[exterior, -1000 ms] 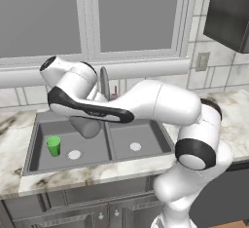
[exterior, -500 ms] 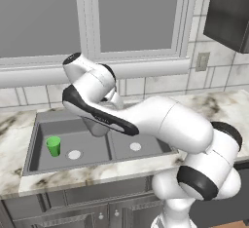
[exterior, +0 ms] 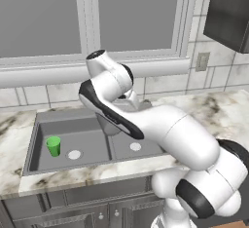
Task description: Place the cup in the left basin and the glass cup in the right basin of the sink.
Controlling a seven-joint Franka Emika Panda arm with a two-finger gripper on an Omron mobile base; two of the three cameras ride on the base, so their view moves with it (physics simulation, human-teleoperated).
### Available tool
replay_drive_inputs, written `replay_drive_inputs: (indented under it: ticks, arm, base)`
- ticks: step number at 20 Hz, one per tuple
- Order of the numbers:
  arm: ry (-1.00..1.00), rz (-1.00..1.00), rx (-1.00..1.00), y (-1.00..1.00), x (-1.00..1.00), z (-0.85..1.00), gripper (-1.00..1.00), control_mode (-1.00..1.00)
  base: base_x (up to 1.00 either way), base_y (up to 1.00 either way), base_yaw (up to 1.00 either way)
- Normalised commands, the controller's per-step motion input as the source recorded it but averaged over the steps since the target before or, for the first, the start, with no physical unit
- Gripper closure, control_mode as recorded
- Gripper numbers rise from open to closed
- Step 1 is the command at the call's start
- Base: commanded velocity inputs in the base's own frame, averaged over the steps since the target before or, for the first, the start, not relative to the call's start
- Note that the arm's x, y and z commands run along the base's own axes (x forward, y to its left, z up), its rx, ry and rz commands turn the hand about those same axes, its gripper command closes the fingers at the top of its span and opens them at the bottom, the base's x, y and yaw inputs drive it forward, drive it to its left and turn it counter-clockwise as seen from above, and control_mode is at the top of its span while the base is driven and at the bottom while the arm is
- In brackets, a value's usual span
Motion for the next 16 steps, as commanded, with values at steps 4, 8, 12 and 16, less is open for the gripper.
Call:
replay_drive_inputs:
  ticks: [4, 8, 12, 16]
  arm:
    - [0.08, 0.00, 0.09, -0.46, 0.01, 0.00, 1.00, -1.00]
    - [0.03, 0.00, 0.09, -0.47, 0.01, 0.00, 1.00, -1.00]
    - [0.00, 0.00, 0.09, -0.46, 0.03, 0.00, 1.00, -1.00]
    - [0.02, 0.00, 0.07, -0.44, 0.06, -0.01, 1.00, -1.00]
  base:
    - [0.00, 0.00, 0.00]
    - [0.00, 0.00, 0.00]
    - [0.00, 0.00, 0.00]
    - [0.00, 0.00, 0.00]
